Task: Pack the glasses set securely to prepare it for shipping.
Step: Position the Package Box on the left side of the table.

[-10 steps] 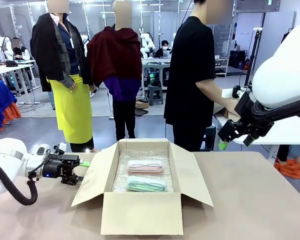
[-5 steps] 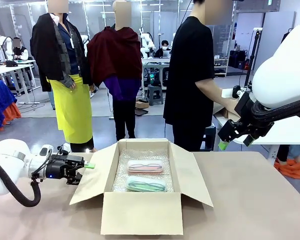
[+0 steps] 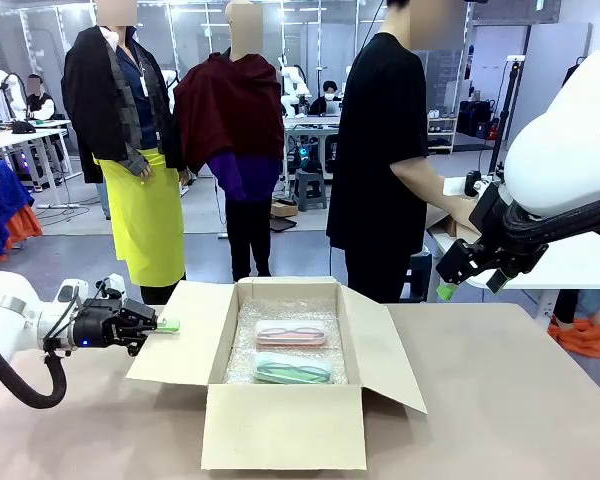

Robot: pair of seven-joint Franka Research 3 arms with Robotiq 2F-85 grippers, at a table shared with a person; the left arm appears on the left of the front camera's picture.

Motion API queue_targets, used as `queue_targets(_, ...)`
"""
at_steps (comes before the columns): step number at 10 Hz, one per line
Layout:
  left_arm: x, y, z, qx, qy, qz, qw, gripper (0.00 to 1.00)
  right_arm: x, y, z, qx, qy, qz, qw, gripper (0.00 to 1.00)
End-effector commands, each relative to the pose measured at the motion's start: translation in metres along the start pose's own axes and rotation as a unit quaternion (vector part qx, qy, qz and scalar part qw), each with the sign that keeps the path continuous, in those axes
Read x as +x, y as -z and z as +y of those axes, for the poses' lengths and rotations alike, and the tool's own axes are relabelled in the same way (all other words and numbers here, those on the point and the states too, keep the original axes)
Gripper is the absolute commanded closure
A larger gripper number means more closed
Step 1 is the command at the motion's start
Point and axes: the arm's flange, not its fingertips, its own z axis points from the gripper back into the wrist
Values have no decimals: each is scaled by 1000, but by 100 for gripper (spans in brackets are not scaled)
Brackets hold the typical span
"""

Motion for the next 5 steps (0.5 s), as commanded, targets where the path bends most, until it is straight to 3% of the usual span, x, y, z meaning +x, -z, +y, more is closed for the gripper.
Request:
queue_targets(1,-6,-2,-3,-21,-2,-10,1000,100,1,0,-2,1,-11,-2,1000,0)
queue_targets(5,-2,-1,1,-5,-3,0,1000,100,1,0,-2,1,-11,-2,1000,0)
